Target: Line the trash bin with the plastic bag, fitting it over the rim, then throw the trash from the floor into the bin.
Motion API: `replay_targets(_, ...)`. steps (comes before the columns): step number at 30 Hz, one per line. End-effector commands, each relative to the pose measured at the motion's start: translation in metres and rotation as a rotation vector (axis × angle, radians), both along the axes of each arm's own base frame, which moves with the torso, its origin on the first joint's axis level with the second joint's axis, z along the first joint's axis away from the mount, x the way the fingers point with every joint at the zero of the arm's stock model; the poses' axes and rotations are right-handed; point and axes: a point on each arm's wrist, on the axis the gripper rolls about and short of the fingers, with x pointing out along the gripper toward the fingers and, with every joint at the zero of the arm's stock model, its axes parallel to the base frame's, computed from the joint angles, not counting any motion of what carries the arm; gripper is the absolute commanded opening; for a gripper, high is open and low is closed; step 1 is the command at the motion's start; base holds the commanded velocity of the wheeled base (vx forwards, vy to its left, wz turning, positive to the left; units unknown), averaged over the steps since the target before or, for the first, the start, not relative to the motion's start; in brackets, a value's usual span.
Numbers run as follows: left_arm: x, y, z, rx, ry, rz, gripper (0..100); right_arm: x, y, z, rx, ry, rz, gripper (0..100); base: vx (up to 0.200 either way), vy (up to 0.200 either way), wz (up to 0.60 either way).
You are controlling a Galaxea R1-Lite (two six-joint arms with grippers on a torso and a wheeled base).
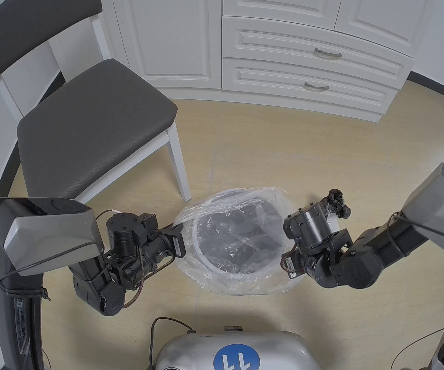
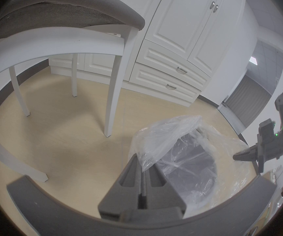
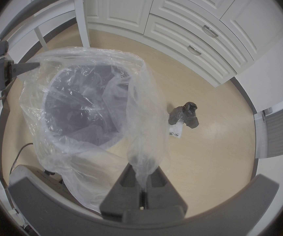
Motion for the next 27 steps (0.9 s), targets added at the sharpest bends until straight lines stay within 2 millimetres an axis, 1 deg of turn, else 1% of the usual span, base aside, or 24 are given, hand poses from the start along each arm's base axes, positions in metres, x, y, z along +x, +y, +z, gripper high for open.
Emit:
replay_targets(1, -0.003, 0.008, -0.006, 0.030, 0.023, -0.004, 0, -0.003, -0.008, -0.053, -0.057, 0.085, -0.008, 0, 0.000, 0.000, 0.00)
replay_targets(3, -0.003, 0.008, -0.011, 0.036, 0.036, -0.006, 0, -0.003, -0.013, -0.060, -0.057, 0.084, -0.019, 0, 0.000, 0.000, 0.00)
replay_targets(4, -0.003, 0.008, -0.011, 0.036, 0.036, -0.006, 0, -0.003, -0.013, -0.061, -0.058, 0.085, -0.018, 0, 0.000, 0.000, 0.00)
replay_targets(7, 0.000, 0.006, -0.023, 0.045, 0.053, -0.006, 0, -0.004, -0.019, -0.064, -0.048, 0.079, -0.025, 0, 0.000, 0.000, 0.00)
replay_targets(12, 0.013, 0.003, -0.032, 0.037, 0.036, 0.013, 0, 0.001, -0.020, -0.070, -0.013, 0.060, -0.026, 0, 0.000, 0.000, 0.00)
replay_targets(15, 0.020, 0.004, -0.033, 0.028, 0.021, 0.027, 0, 0.004, -0.020, -0.076, 0.003, 0.037, -0.024, 0, 0.000, 0.000, 0.00)
replay_targets(21, 0.027, 0.009, -0.034, 0.028, 0.010, 0.059, 0, 0.007, -0.019, -0.074, 0.021, -0.003, -0.020, 0, 0.000, 0.000, 0.00)
replay_targets(27, 0.027, 0.010, -0.030, 0.024, 0.000, 0.062, 0, 0.009, -0.022, -0.075, 0.009, 0.001, -0.021, 0, 0.000, 0.000, 0.00)
